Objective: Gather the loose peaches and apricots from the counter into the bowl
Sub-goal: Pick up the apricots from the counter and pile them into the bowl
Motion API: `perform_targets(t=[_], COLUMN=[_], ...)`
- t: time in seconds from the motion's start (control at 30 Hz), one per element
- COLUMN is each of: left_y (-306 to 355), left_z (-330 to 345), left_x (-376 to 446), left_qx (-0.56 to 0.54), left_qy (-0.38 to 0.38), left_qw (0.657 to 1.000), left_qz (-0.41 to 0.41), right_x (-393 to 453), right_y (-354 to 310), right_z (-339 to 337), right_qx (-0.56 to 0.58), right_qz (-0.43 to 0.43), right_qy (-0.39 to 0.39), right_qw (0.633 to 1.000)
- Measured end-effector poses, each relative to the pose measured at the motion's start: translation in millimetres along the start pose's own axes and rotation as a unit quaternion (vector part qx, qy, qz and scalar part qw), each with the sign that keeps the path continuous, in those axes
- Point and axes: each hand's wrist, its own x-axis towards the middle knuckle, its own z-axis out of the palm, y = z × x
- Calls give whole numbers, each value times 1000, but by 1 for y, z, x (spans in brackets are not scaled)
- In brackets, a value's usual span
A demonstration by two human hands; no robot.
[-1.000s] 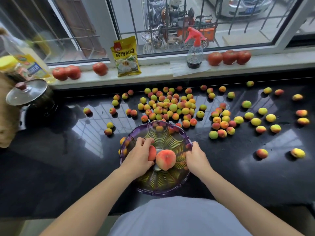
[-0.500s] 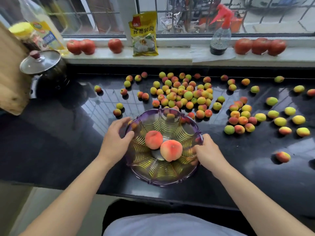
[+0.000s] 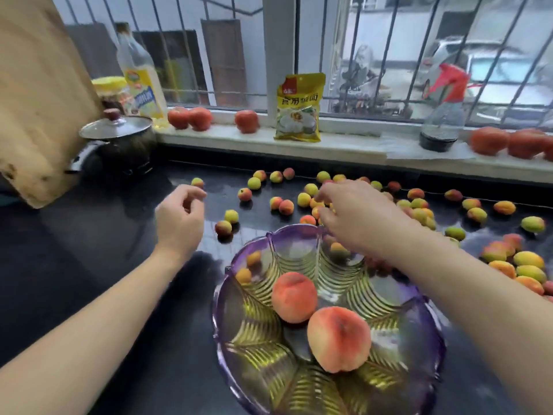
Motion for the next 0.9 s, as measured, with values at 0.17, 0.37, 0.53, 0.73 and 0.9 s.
perform_targets(t=[0.17,0.37,0.53,0.73,0.9], left_y=[-27,-42,-70,-72,-73], left_z=[-13,-21,-18,-13,-14], left_x=[-6,35,55,56,51], left_qx=[10,48,-17,-8,19], left_qy=[50,-47,-35,-64,-73], left_qw=[993,967,977,986,987], left_qz=[-109,-247,-208,-154,-141], right_x=[18,89,190,275,283], right_y=[-23,-76,-135,-187,-178], right_z=[16,24,80,143,149], right_qx=[-26,-15,-36,-85,-77], right_qz=[-44,-49,-96,-136,-150], right_qy=[-29,-77,-119,-143,-123], right_qw=[998,996,988,977,978])
